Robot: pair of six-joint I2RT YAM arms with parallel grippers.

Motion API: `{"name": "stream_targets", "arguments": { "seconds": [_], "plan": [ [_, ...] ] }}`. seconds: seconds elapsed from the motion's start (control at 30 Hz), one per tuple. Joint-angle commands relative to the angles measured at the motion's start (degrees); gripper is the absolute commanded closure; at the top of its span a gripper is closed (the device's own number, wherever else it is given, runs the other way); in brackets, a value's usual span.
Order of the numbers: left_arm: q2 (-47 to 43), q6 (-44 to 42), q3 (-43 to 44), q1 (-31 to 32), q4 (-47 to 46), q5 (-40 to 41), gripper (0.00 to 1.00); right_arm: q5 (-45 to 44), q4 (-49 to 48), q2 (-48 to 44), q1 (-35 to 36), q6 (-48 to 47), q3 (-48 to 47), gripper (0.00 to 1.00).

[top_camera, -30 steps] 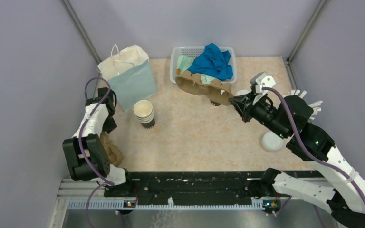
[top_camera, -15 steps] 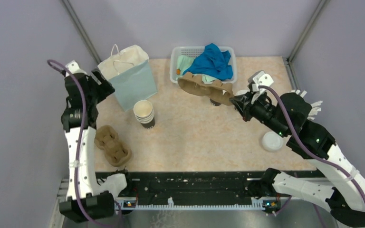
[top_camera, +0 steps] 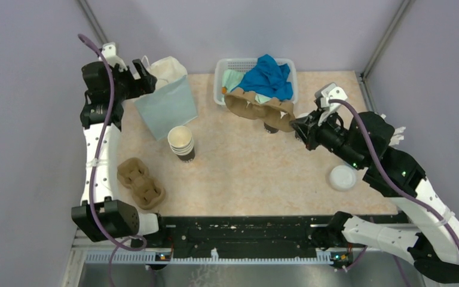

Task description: Pack the takeout coffee

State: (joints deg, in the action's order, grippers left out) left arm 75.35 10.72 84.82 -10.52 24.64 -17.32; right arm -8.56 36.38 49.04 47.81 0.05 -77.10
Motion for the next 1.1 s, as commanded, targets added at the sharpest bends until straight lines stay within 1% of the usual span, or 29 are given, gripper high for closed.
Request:
{"name": "stream_targets", "arguments": {
  "seconds": [0.0, 0.07, 0.13, 0.27, 0.37, 0.4, 0.47, 0.6, 0.77, 0.87, 0.97, 1.07],
  "plan": [
    [2.21, 1.39, 7.16, -0.22, 1.86, -1.01, 0.05, -1.0, -0.5, 0.48, -0.44, 3.19, -3.56, 1.0],
    [3.21, 7.03, 8.59, -0.21, 5.96, 2.86, 0.07, -1.02, -0.9, 0.65, -0.44, 3.97, -3.52, 1.0],
    [3.47, 12.61, 9.42, -0.2, 10.27, 5.83, 0.05, -1.03, -1.04, 0.86, -0.44, 4.84, -3.61, 1.0],
    [3.94, 25.47, 11.24, -0.23, 16.28, 6.2, 0.09, -0.64, -0.97, 1.14, -0.44, 6.02, -3.53, 1.0],
    [4.66, 33.45, 11.87, -0.27, 20.7, 4.2, 0.1, -0.33, -1.21, 1.3, -0.45, 6.55, -3.5, 1.0],
    [4.35, 35.77, 11.17, -0.21, 20.31, 3.04, 0.11, -0.2, -1.21, 1.32, -0.46, 6.68, -3.5, 1.0],
    [2.89, 39.94, 7.55, -0.21, 15.67, 0.35, 0.14, -0.09, -1.3, 1.33, -0.44, 6.8, -3.55, 1.0],
    [0.77, 46.57, 1.41, -0.2, 6.55, -0.35, 0.19, -0.42, -1.4, 0.91, -0.43, 6.71, -3.32, 1.0],
    [1.76, 54.41, -4.05, -0.2, -3.88, -1.75, 0.31, -1.44, -1.22, 0.5, -0.44, 6.18, -3.36, 1.0],
    [3.4, 56.45, -4.2, -0.24, -8.03, -1.18, 0.35, -2.02, -1.19, 0.12, -0.44, 5.86, -3.13, 1.0],
    [4.7, 56.82, -2.65, -0.23, -9.68, -0.71, 0.34, -2.22, -1.01, 0.13, -0.44, 5.75, -3.22, 1.0],
    [4.17, 56.2, -1.82, -0.13, -9.36, -0.6, 0.33, -2.52, -0.96, -0.07, -0.49, 5.75, -3.22, 1.0]
  ]
}}
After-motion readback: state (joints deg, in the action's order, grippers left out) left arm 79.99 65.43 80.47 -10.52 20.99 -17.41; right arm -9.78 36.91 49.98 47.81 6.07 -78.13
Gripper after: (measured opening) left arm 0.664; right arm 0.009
